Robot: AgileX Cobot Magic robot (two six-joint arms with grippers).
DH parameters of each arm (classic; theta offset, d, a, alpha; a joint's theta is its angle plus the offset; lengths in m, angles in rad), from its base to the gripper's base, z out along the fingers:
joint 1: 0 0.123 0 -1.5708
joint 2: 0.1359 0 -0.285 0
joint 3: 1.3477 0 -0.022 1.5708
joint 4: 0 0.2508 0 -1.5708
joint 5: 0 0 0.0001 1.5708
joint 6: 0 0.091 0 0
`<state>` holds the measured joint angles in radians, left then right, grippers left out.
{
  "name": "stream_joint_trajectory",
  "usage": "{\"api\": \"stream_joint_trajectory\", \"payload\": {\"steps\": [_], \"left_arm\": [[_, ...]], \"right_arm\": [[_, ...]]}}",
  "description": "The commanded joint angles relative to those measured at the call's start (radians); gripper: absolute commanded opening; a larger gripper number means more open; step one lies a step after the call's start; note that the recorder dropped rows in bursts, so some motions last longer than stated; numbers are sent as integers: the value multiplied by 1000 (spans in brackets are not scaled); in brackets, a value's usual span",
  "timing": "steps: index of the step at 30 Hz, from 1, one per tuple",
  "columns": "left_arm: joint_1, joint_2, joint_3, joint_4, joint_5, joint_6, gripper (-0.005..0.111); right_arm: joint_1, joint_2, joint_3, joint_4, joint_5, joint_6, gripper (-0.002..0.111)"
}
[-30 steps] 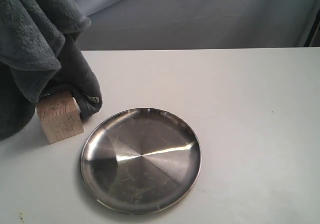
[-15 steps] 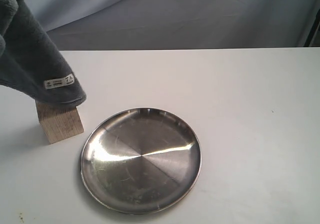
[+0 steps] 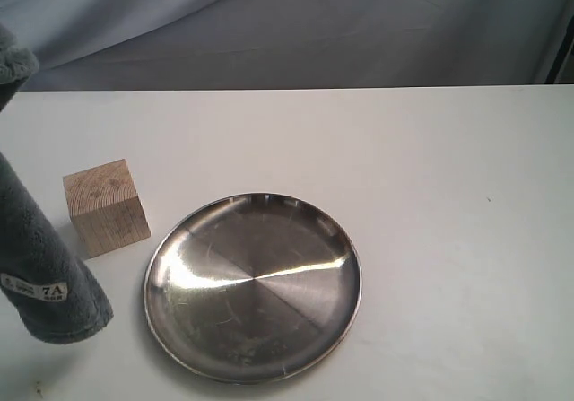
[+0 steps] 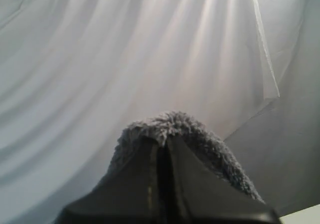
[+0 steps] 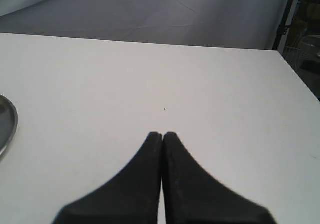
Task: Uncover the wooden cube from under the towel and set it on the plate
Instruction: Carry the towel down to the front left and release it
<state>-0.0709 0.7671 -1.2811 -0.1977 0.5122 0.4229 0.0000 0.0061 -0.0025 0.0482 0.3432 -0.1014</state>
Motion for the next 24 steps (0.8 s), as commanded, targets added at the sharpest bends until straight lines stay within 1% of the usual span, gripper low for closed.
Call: {"api": "stream_joint_trajectory", "payload": {"steps": [1, 6, 8, 10, 13, 16, 24], "left_arm": [[1, -80, -3, 10, 59, -11, 0], [1, -122, -1, -13, 266, -11, 0], [1, -122, 19, -16, 300, -11, 0], [1, -122, 53, -16, 301, -11, 0], [1, -122, 139, -16, 276, -4, 0], [1, -122, 249, -33, 177, -2, 0], [1, -122, 537, -33, 17, -2, 0]], "right_arm": [[1, -6, 3, 4, 0, 3, 0], [1, -6, 3, 4, 0, 3, 0], [1, -6, 3, 4, 0, 3, 0], [1, -6, 3, 4, 0, 3, 0], [1, -6, 3, 4, 0, 3, 0], [1, -6, 3, 4, 0, 3, 0], [1, -6, 3, 4, 0, 3, 0]]}}
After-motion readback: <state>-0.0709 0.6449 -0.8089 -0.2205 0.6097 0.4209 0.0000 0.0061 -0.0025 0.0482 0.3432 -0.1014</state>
